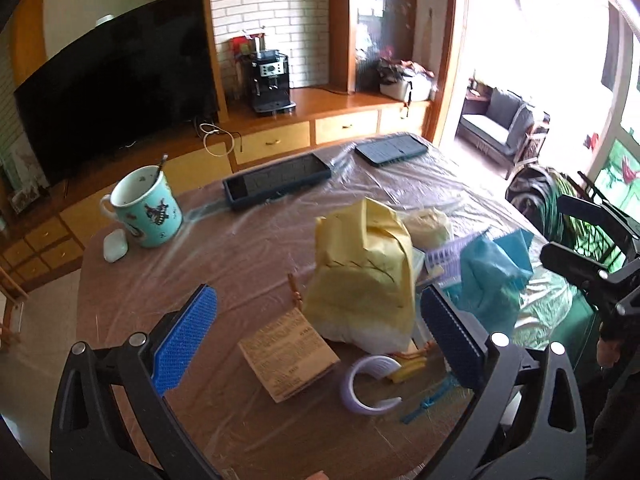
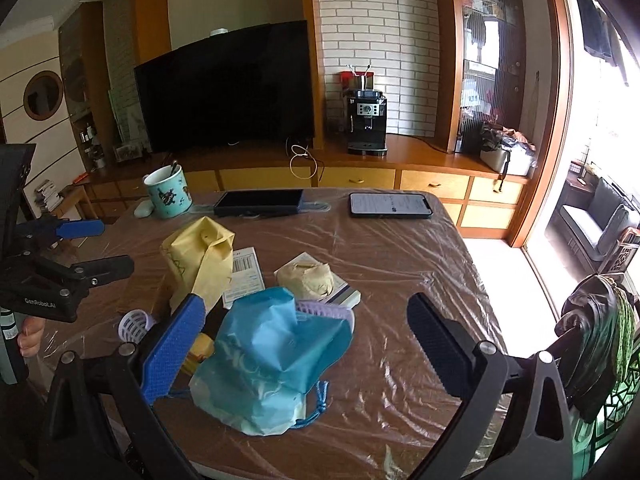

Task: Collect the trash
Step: 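Move the left tool to the yellow paper bag while the right tool approaches the blue bag, then grasp the yellow paper bag with the left tool while the right tool grasps the blue bag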

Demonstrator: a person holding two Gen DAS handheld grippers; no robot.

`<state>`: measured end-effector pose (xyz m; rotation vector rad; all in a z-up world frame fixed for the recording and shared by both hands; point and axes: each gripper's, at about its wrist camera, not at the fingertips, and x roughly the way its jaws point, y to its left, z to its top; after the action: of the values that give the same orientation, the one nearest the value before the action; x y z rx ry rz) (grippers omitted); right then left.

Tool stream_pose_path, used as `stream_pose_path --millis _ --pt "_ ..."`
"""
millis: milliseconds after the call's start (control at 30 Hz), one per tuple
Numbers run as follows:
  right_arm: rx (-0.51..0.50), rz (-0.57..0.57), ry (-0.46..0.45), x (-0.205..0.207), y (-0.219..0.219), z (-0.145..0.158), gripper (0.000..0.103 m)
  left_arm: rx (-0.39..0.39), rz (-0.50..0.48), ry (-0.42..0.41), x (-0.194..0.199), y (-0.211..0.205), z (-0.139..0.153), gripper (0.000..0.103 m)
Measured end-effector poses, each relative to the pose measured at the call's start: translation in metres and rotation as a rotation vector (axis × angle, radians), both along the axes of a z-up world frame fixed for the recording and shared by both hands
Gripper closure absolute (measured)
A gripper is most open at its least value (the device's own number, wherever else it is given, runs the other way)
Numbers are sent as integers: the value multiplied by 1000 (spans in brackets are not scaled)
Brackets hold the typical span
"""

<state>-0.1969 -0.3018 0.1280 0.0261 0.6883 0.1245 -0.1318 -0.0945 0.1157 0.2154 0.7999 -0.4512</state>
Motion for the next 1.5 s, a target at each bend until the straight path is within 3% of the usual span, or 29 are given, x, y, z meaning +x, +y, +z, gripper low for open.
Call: stream_pose_path --millis 433,567,733,867,1000,1233,1333,1433,1500 --pt "-44 -11 84 1 19 -28 4 131 -100 55 -6 -33 -18 1" --pt "-28 -22 127 10 17 -37 4 151 -105 131 7 -34 -23 1" --pt "3 -44 169 21 14 -48 4 199 -124 151 21 -40 -27 1" --pt "57 -49 250 35 11 -57 4 250 -151 191 35 -49 -34 1" --pt "40 -22 310 49 12 -63 4 276 -162 260 51 -52 -38 1" --pt "92 16 339 54 14 -66 4 250 -160 340 73 -58 -48 1" --pt "132 32 354 54 14 -70 13 251 -165 358 75 -63 -57 2" --pt "185 47 362 52 10 -71 22 259 -175 366 73 -66 -64 19" --pt "210 48 366 51 8 -73 25 269 -175 361 72 -67 -66 21"
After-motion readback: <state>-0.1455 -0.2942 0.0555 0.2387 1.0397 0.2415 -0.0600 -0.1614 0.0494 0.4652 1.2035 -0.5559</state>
